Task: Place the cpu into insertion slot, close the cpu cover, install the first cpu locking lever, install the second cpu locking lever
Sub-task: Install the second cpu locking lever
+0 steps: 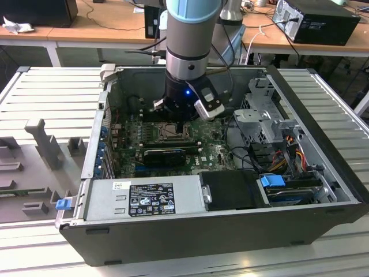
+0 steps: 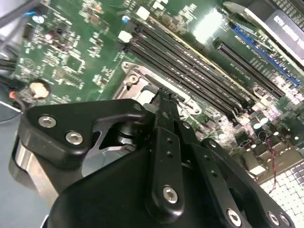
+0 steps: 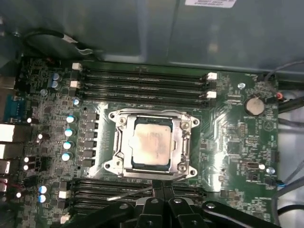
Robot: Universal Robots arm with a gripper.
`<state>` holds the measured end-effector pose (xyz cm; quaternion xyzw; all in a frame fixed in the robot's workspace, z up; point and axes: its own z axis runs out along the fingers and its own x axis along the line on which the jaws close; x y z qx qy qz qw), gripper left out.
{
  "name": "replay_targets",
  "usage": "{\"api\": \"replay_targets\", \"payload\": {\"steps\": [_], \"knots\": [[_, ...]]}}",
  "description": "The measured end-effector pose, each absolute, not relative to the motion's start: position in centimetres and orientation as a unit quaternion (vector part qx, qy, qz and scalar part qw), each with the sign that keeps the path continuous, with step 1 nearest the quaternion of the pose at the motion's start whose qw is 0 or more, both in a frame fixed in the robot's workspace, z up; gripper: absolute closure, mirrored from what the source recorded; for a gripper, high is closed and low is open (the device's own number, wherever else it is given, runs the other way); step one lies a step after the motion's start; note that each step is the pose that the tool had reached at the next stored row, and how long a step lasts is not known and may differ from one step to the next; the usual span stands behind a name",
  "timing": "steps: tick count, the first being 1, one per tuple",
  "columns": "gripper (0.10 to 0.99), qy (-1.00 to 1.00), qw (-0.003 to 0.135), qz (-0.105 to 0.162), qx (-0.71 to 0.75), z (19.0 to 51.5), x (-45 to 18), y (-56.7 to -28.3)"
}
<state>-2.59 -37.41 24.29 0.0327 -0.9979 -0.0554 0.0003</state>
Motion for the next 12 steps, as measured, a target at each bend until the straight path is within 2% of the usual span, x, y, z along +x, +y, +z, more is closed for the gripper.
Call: {"api": "replay_targets", "payload": {"steps": [12], "knots": [[0.98, -0.997, 0.005, -0.066, 0.035, 23.4, -4.9, -38.4]]}}
